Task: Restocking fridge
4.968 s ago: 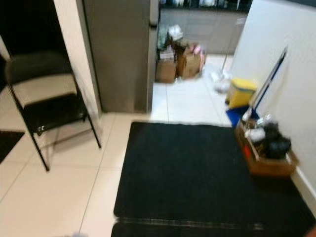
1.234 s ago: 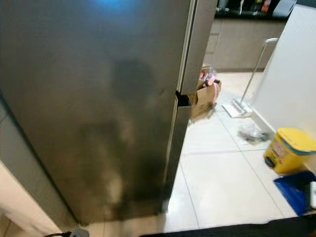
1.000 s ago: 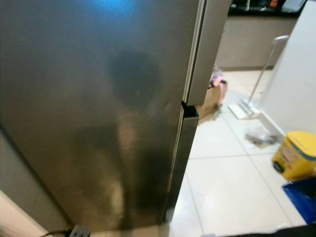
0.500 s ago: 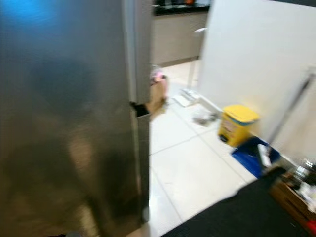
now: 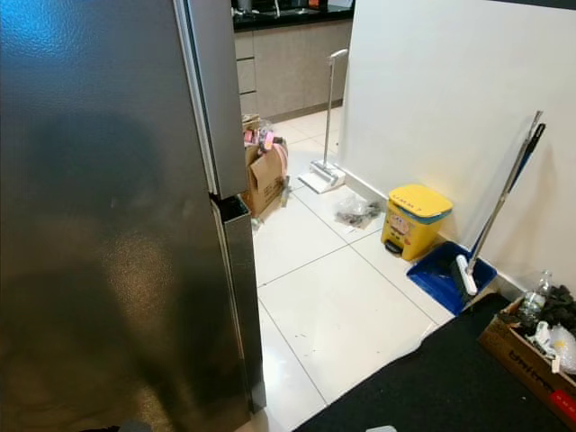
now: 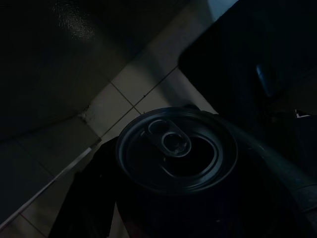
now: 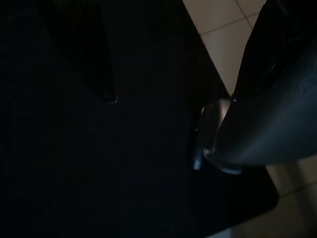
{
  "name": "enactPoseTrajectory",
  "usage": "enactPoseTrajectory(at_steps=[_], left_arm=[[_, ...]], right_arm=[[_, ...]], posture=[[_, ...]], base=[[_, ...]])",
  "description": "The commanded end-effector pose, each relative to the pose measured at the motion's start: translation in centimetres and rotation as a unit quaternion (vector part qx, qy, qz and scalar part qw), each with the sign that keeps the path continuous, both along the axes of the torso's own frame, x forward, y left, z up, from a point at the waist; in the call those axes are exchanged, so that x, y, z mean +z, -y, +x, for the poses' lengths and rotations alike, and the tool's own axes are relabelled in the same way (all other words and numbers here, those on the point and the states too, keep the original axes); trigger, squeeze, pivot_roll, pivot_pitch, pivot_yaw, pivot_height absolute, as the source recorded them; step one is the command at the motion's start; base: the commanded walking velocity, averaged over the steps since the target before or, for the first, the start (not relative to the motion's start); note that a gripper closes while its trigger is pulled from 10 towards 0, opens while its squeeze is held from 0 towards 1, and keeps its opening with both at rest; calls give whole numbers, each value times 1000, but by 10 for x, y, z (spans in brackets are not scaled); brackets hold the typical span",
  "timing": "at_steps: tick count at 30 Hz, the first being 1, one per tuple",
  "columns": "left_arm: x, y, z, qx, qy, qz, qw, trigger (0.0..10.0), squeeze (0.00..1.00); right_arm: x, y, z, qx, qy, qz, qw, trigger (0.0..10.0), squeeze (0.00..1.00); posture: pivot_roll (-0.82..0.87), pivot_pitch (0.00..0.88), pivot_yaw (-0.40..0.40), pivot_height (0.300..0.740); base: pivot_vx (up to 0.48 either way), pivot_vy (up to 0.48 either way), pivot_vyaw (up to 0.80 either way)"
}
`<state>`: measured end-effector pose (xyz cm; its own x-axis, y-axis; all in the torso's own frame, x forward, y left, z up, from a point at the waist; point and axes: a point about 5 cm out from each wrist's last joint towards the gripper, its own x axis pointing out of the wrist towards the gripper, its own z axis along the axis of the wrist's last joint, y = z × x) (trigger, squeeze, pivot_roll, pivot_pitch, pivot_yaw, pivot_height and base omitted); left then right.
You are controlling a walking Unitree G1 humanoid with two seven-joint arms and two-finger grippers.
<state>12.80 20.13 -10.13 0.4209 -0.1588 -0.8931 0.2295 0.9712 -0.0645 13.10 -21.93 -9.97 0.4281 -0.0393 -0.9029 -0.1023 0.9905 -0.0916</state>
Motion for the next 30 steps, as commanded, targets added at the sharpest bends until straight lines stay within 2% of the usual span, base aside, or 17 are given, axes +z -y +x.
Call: enactPoseTrajectory(at_steps=[1,2,3,4,6,10,12,13,14,15,16,18,19,20,22,29,30], left_arm=[[0,15,4,-8,11,-26,1000,10000,0],[0,15,4,-8,11,-26,1000,10000,0],[0,14,3,-8,10,-26,1000,10000,0],[0,14,3,-8,10,-26,1000,10000,0],[0,14,3,-8,10,-26,1000,10000,0],[0,14,3,-10,10,-27,1000,10000,0],[0,14,3,-11,10,-27,1000,10000,0],[0,14,3,-11,11,-27,1000,10000,0],[0,14,3,-11,11,-27,1000,10000,0],[0,14,3,-11,11,-27,1000,10000,0],[0,15,3,-11,11,-28,999,10000,0],[0,14,3,-11,12,-27,1000,10000,0],[0,14,3,-11,12,-27,1000,10000,0],[0,14,3,-10,12,-27,1000,10000,0],[0,13,3,-9,11,-25,1000,10000,0],[0,13,2,12,9,-34,999,10000,0],[0,13,2,4,8,-35,999,10000,0]], right_arm=[[9,0,20,-11,48,34,998,10000,0],[9,0,20,-11,48,34,998,10000,0],[24,-8,51,8,117,100,988,10000,0],[24,-8,51,8,117,100,988,10000,0],[38,-15,73,36,166,148,974,10000,0],[58,-20,100,78,218,185,955,10000,0],[62,-21,104,87,227,191,951,10000,0],[66,-22,110,92,238,198,946,10000,224],[71,-23,115,97,250,210,940,10000,918],[71,-23,115,97,250,210,940,10000,918],[77,-26,121,113,260,228,931,10000,1000],[87,-34,128,157,272,270,910,10000,1000],[87,-34,128,157,272,270,910,10000,1000],[91,-36,130,176,276,286,901,10000,1000],[95,-36,132,196,279,296,892,10000,1000],[98,-31,137,193,283,260,903,10000,1000],[97,-31,137,194,281,259,904,10000,482]], posture=[[40,0,11,740],[40,0,11,740],[36,0,12,740],[36,0,12,740],[34,0,12,740],[29,0,15,740],[29,0,15,740],[30,0,14,740],[30,0,15,740],[30,0,15,740],[31,0,14,740],[31,0,14,740],[31,0,14,740],[33,0,13,740],[33,0,13,740],[30,0,10,740],[31,0,8,740]], base=[[0,0,0],[0,0,0],[0,0,0],[0,0,0],[0,0,0],[0,0,0],[0,0,0],[0,0,0],[0,0,0],[0,0,0],[0,0,0],[0,0,0],[0,0,0],[0,0,0],[0,0,0],[0,0,0],[0,-454,0]])
